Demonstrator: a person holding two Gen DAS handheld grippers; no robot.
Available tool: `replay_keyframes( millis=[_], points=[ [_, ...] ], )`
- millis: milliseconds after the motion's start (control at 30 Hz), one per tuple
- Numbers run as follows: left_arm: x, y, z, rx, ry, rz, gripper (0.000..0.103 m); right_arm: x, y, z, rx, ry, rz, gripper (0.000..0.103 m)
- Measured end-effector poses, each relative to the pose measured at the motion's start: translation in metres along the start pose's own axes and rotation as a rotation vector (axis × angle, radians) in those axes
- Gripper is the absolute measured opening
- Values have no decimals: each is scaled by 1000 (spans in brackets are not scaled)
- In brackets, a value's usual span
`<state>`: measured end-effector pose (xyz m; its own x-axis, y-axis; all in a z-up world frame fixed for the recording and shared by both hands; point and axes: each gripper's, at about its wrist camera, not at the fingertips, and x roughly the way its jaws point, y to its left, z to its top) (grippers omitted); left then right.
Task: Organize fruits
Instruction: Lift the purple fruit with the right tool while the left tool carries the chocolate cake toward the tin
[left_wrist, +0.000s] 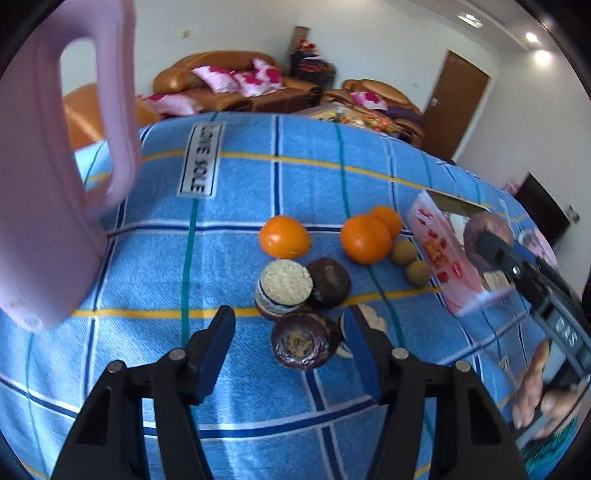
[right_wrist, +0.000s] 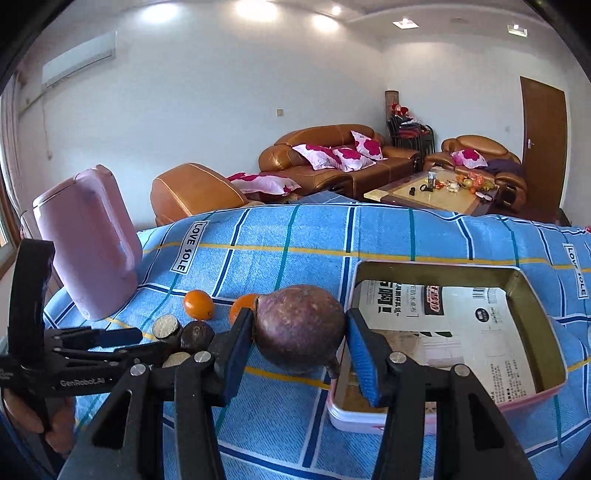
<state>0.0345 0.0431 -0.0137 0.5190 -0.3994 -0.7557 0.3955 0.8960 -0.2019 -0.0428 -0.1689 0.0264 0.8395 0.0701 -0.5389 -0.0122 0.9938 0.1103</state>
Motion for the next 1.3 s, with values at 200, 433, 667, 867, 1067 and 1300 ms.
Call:
replay_keyframes(
  millis=[200,433,667,867,1067,1300],
  points=[
    [-5,-4,-11,114,3,22,66,-10,-5,-1,7,-11,5,52],
    [2,-19,-17,173,27,12,64,-13,-8,-1,17,-13,9,52],
    [11,-26,-21,189,45,71,45,-12,-9,-1,25,-14,9,52],
    [-2,-12,-15,135,20,60,42,-14,-12,-1,37,-33,0,52],
    [-39,-12,-8,112,-184,86,42,-25,-19,3,47,-88,-32,52],
    [-45,-23,-7,68,-304,81,42,-32,-42,6,43,-124,-130,52]
  ],
)
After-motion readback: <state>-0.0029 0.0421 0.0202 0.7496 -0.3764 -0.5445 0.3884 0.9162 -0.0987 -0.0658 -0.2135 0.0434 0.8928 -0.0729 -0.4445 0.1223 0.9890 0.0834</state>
